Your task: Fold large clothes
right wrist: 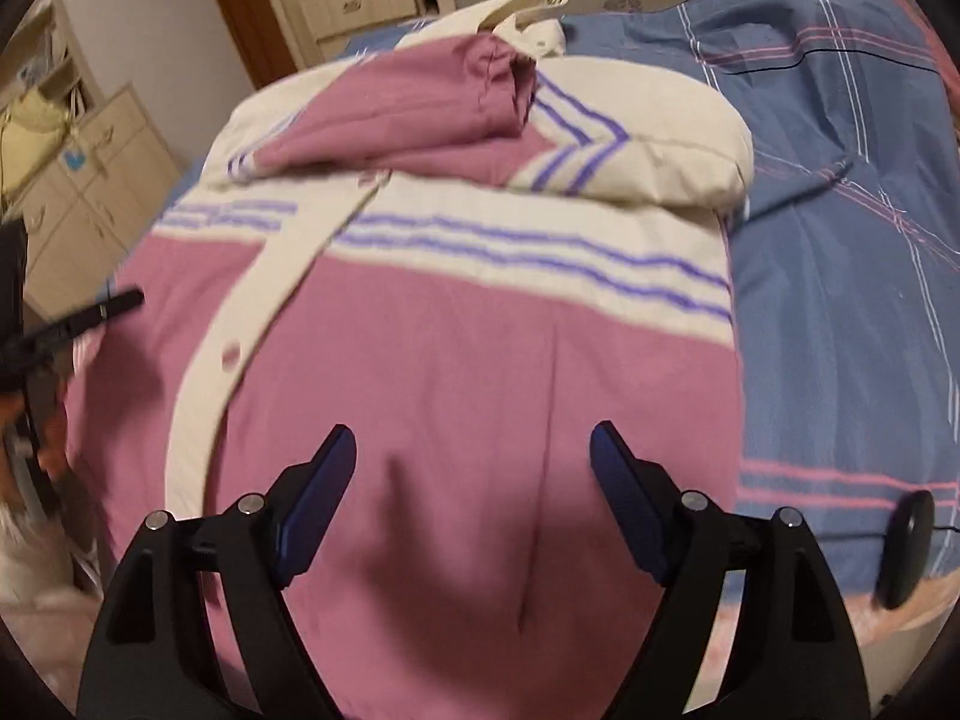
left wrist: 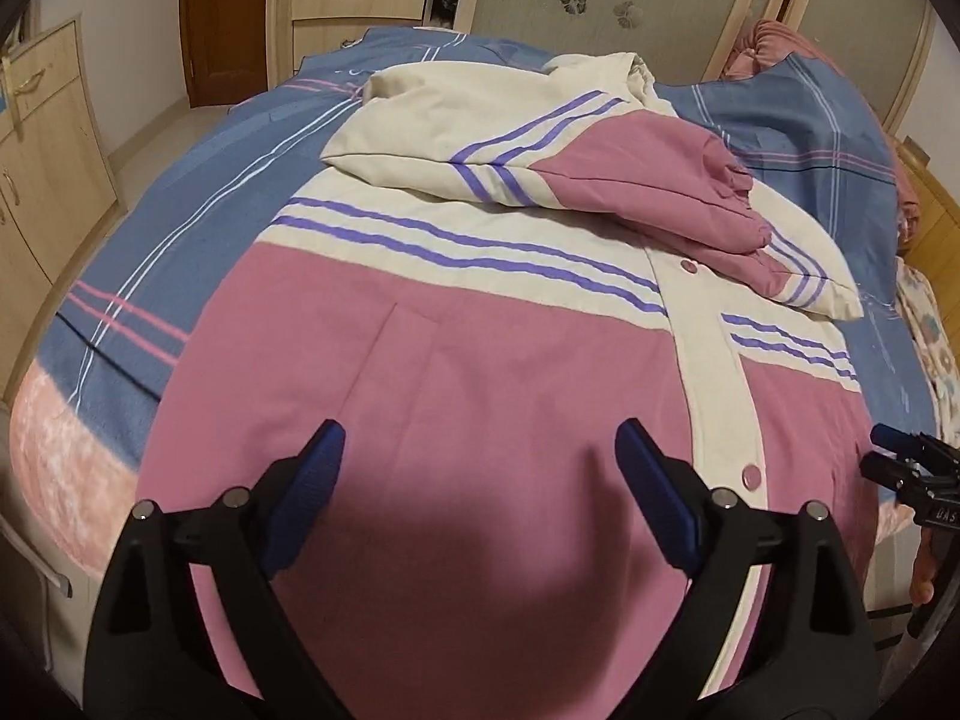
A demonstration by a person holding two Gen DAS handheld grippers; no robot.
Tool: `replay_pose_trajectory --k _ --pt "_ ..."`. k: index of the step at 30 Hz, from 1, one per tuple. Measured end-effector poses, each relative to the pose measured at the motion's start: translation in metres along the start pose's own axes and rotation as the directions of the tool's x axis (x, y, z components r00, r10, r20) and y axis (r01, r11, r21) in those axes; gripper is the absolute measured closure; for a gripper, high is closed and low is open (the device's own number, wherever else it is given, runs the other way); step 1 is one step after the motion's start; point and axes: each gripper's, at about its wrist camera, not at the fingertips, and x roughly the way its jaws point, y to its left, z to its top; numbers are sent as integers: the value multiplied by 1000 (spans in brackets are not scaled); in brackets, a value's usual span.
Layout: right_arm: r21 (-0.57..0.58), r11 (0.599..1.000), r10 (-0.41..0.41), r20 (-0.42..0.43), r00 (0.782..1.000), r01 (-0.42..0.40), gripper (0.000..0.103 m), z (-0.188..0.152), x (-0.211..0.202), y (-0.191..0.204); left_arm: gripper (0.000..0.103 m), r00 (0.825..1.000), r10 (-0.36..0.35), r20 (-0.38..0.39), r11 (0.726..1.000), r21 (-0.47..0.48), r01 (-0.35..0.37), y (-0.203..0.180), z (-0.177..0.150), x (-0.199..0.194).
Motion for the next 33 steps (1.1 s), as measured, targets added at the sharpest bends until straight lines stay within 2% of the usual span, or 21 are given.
replay_pose_trajectory --k 1,2,5,7,9,11,14,16,18,21,23,25,28,30,32,33 --pt "-1 1000 -21 -91 996 21 22 2 24 1 11 1000 19 -12 1000 8 -19 -4 1 5" --pt "-9 999 -43 -147 988 42 22 0 38 4 11 999 31 -15 999 12 -31 -5 1 6" --pt "-104 992 -84 -150 985 69 19 1 37 16 11 1000 -3 22 1000 2 3 -2 6 -7" --pt "-105 994 -37 -126 991 24 19 13 21 16 11 999 -1 38 1000 -11 1 3 12 -16" --pt "-90 996 -2 -72 997 -5 19 31 1 14 12 997 32 75 999 -33 -30 8 19 -29" --pt "-78 996 54 14 998 -53 19 59 -22 10 12 991 15 136 998 -60 -7 11 26 -42" --pt "-35 984 176 123 977 -173 19 111 -36 1 11 973 -125 193 989 -56 138 5 42 -45" --pt "23 970 233 171 957 -241 19 159 -28 -7 11 978 -144 149 989 -15 148 -11 48 -26" --pt "46 962 254 202 946 -268 19 196 -20 -11 11 982 -158 107 987 12 158 -22 47 -1" --pt "107 924 329 266 906 -367 23 281 13 -18 11 981 -195 8 980 -30 195 -21 37 37" --pt "178 918 299 277 913 -355 26 333 47 -24 11 983 -180 -17 983 -22 180 -19 29 53" --pt "207 921 269 279 922 -331 30 380 83 -29 11 985 -170 -2 985 37 170 -22 21 60" --pt "257 936 174 255 951 -240 32 435 140 -29 10 991 -133 14 986 107 131 -29 14 63" --pt "312 922 157 242 957 -230 32 462 176 -34 10 991 -135 25 985 113 131 -29 13 64" --pt "350 910 150 225 963 -223 42 477 203 -37 10 988 -153 32 983 105 149 -25 12 65" --pt "366 910 131 195 972 -196 60 485 219 -37 10 986 -162 35 982 101 158 -24 13 64"
